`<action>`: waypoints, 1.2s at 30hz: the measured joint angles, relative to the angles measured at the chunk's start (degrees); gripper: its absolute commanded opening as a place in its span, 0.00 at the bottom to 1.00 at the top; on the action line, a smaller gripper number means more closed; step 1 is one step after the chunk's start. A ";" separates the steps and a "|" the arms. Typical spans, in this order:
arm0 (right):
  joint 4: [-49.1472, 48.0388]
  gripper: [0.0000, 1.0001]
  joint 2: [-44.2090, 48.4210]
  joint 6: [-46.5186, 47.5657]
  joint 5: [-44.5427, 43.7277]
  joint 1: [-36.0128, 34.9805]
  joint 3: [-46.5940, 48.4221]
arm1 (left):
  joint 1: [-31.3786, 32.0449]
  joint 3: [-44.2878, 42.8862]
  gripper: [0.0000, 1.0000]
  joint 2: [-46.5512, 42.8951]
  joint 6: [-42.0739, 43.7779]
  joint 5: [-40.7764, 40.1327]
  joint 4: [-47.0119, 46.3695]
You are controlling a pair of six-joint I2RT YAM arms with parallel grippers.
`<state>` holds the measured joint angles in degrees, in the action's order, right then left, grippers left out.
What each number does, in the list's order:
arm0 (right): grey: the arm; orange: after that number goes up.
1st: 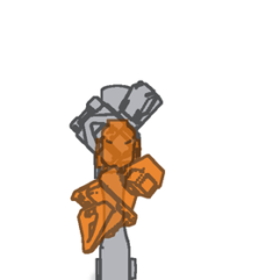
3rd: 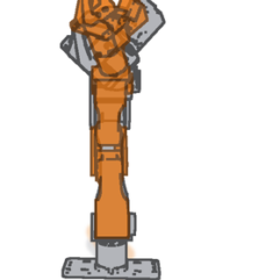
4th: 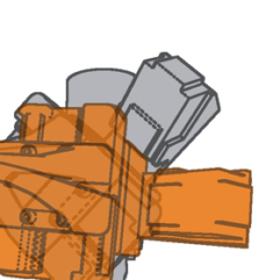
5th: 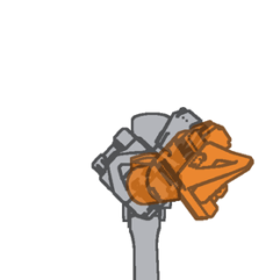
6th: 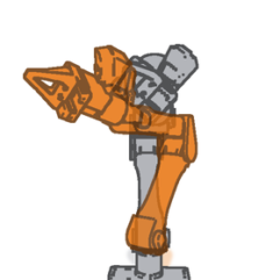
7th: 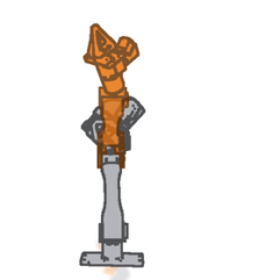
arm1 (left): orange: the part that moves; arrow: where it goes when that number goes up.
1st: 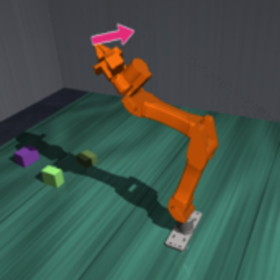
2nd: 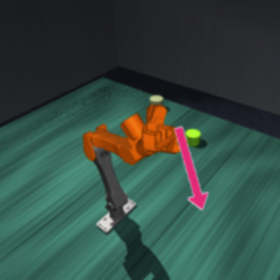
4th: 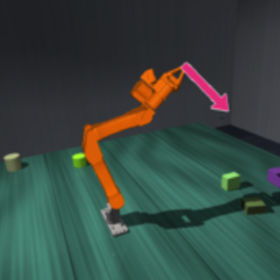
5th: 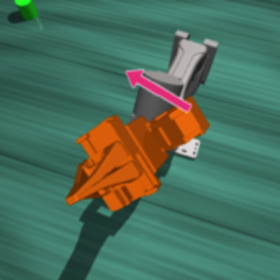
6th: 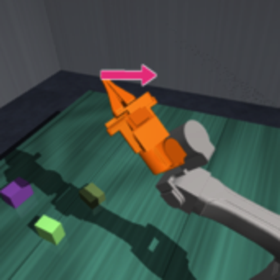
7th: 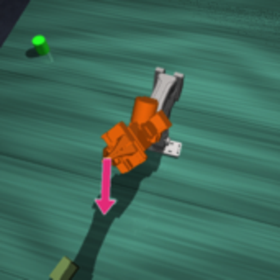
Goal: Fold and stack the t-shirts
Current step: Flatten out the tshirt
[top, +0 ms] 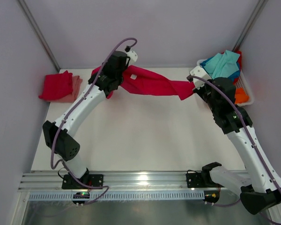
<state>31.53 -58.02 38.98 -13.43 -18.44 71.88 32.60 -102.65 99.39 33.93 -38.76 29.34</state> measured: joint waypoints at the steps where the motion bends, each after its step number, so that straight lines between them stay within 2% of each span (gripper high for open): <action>1: -0.79 0.03 0.46 0.39 -0.11 0.00 -0.96 | 0.00 0.26 0.00 -0.98 0.26 -0.44 0.57; 6: -3.32 0.03 3.28 1.90 -0.44 0.00 -4.46 | 0.68 2.62 0.00 -4.92 -2.03 2.78 11.52; 11: -4.39 0.03 2.67 2.54 -1.31 0.00 -4.66 | 3.41 8.79 0.00 -2.08 -6.36 13.16 28.52; 12: -4.52 0.03 2.27 2.56 -1.51 0.00 -4.66 | 3.80 9.35 0.04 -0.76 -6.93 15.15 30.82; 13: -4.57 0.03 1.64 2.56 -1.75 0.00 -4.66 | 4.24 9.60 0.16 1.36 -7.67 18.53 34.05; 14: -4.57 0.03 0.94 2.56 -1.92 0.00 -4.66 | 4.50 9.75 0.32 3.19 -8.09 21.16 36.33; 15: -4.59 0.03 0.28 2.56 -2.08 0.00 -4.66 | 4.59 9.75 0.62 5.09 -8.63 23.80 38.38; 18: -4.63 0.03 -1.84 2.56 -2.34 0.00 -4.66 | 4.50 9.79 0.90 9.49 -10.14 30.56 42.38; 23: -5.22 0.03 -3.48 2.56 -2.45 0.00 -4.28 | 4.39 8.07 0.95 14.88 -11.52 38.18 45.97; 28: -7.06 0.03 -4.02 2.82 -3.15 0.00 -3.34 | 4.33 -1.70 0.99 19.08 -12.74 40.00 46.45; 31: -7.61 0.03 -4.02 2.97 -3.65 0.00 -3.30 | 3.48 -5.90 0.99 19.93 -13.46 40.02 44.09; 36: -7.65 0.03 -4.00 2.75 -4.31 0.00 -3.30 | -1.57 -6.49 0.99 19.91 -16.04 40.13 37.55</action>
<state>23.88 -62.02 41.74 -17.74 -18.44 68.58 31.03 -109.14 119.31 17.89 1.37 66.89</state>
